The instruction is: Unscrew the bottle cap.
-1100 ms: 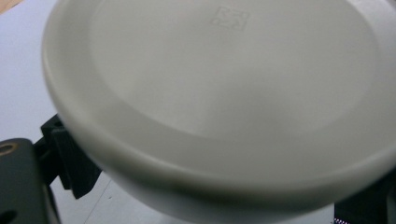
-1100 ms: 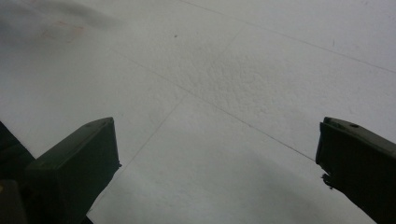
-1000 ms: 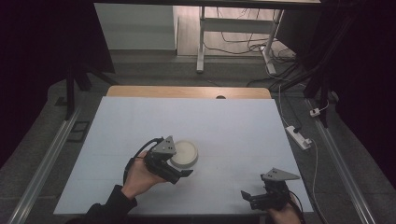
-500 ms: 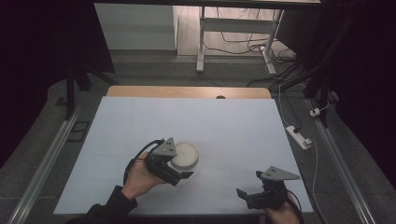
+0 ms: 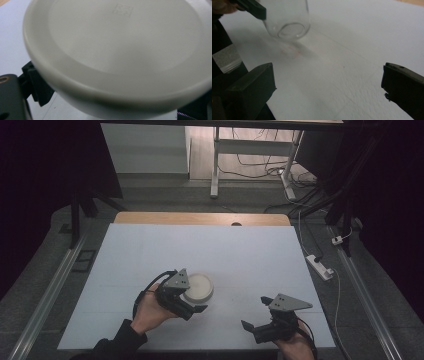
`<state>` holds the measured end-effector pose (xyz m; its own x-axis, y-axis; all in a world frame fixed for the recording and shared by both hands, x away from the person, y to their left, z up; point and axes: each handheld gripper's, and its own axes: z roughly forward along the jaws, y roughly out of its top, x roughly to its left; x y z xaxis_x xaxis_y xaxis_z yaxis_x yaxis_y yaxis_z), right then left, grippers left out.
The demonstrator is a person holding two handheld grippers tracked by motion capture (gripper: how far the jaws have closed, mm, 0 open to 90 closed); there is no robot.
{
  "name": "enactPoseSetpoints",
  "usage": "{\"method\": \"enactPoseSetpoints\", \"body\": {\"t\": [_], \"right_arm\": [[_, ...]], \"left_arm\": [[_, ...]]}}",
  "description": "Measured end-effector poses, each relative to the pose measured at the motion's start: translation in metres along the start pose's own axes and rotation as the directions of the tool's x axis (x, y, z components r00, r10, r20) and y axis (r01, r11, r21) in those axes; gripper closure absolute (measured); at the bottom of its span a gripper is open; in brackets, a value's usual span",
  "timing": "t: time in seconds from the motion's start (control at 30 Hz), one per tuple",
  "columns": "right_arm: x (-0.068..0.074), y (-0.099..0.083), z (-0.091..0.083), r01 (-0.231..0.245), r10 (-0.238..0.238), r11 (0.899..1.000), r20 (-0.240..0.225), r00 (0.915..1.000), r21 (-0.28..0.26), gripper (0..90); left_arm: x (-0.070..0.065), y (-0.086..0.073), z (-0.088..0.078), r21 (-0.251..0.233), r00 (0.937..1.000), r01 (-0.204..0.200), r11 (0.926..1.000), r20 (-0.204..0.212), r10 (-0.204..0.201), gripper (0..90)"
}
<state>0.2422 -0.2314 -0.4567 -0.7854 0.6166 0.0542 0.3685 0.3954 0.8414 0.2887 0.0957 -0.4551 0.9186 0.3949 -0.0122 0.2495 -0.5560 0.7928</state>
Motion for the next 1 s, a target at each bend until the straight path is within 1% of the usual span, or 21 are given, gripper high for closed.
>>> {"method": "enactPoseSetpoints", "body": {"t": [0.03,0.07,0.1,0.2,0.27,0.3,0.33,0.37,0.4,0.47,0.5,0.6,0.63,0.67,0.8,0.83,0.9,0.93,1.0], "right_arm": [[0.001,0.003,0.001,0.010,-0.010,1.000,-0.007,0.9999,-0.014,0.0],[0.001,0.003,0.001,0.010,-0.010,1.000,-0.007,0.9999,-0.014,0.0],[0.004,0.009,0.002,0.022,-0.023,0.999,-0.023,0.9995,-0.032,0.0],[0.009,0.020,0.006,0.039,-0.041,0.998,-0.045,0.9982,-0.049,0.0],[0.011,0.028,0.010,0.040,-0.043,0.998,-0.063,0.9971,-0.047,0.0],[0.011,0.028,0.010,0.040,-0.043,0.998,-0.063,0.9971,-0.047,0.0],[0.013,0.035,0.014,0.043,-0.046,0.998,-0.087,0.9951,-0.038,0.0],[0.013,0.035,0.014,0.043,-0.046,0.998,-0.087,0.9951,-0.038,0.0],[0.014,0.041,0.019,0.050,-0.053,0.998,-0.101,0.9935,-0.028,0.0],[0.015,0.046,0.024,0.060,-0.062,0.998,-0.110,0.9920,-0.022,0.0],[0.015,0.046,0.024,0.060,-0.062,0.998,-0.110,0.9920,-0.022,0.0],[0.017,0.053,0.030,0.062,-0.065,0.998,-0.124,0.9902,-0.026,0.0],[0.018,0.058,0.034,0.058,-0.062,0.998,-0.138,0.9886,-0.032,0.0],[0.019,0.060,0.036,0.057,-0.062,0.998,-0.138,0.9884,-0.034,0.0],[0.021,0.066,0.041,0.059,-0.064,0.998,-0.154,0.9859,-0.037,0.0],[0.022,0.070,0.044,0.062,-0.067,0.997,-0.163,0.9843,-0.038,0.0],[0.023,0.072,0.045,0.066,-0.071,0.997,-0.167,0.9834,-0.036,0.0],[0.024,0.076,0.048,0.080,-0.085,0.996,-0.173,0.9812,-0.032,0.0],[0.027,0.079,0.051,0.094,-0.098,0.995,-0.181,0.9785,-0.033,0.0]], "left_arm": [[-0.001,0.000,0.000,0.000,1.0000,-0.003,1.0000,0.002,0.003,7.3],[-0.001,0.000,0.000,0.000,1.0000,-0.003,1.0000,0.002,0.003,7.3],[-0.001,0.000,0.001,-0.004,1.0000,-0.004,1.0000,0.003,0.004,7.3],[-0.002,0.000,0.000,-0.002,0.9999,-0.008,1.0000,0.007,0.008,7.3],[-0.003,0.000,0.001,-0.004,0.9999,-0.008,1.0000,0.009,0.008,7.3],[-0.003,0.000,0.001,-0.004,0.9999,-0.008,1.0000,0.009,0.008,7.3],[-0.003,0.000,0.001,-0.003,0.9999,-0.008,1.0000,0.011,0.008,7.3],[-0.003,0.000,0.001,-0.003,0.9999,-0.008,1.0000,0.011,0.008,7.3],[-0.003,0.000,0.002,-0.003,0.9999,-0.009,1.0000,0.011,0.009,7.3],[-0.003,0.000,0.002,-0.002,0.9999,-0.008,1.0000,0.014,0.008,7.3],[-0.003,0.000,0.002,-0.002,0.9999,-0.008,1.0000,0.014,0.008,7.3],[-0.003,0.000,0.002,0.001,0.9998,-0.013,0.9999,0.015,0.013,7.3],[-0.004,0.000,0.002,0.001,0.9998,-0.013,0.9999,0.015,0.013,7.3],[-0.004,0.000,0.002,-0.001,0.9998,-0.013,0.9999,0.016,0.013,7.3],[-0.004,0.001,0.002,-0.007,0.9995,-0.015,0.9999,0.027,0.015,7.3],[-0.004,0.001,0.002,-0.008,0.9994,-0.018,0.9998,0.031,0.018,7.3],[-0.005,0.001,0.002,-0.010,0.9991,-0.021,0.9997,0.036,0.021,7.3],[-0.005,0.002,0.002,-0.011,0.9991,-0.022,0.9997,0.038,0.022,7.3],[-0.006,0.002,0.002,-0.010,0.9986,-0.025,0.9996,0.046,0.025,7.3]]}}
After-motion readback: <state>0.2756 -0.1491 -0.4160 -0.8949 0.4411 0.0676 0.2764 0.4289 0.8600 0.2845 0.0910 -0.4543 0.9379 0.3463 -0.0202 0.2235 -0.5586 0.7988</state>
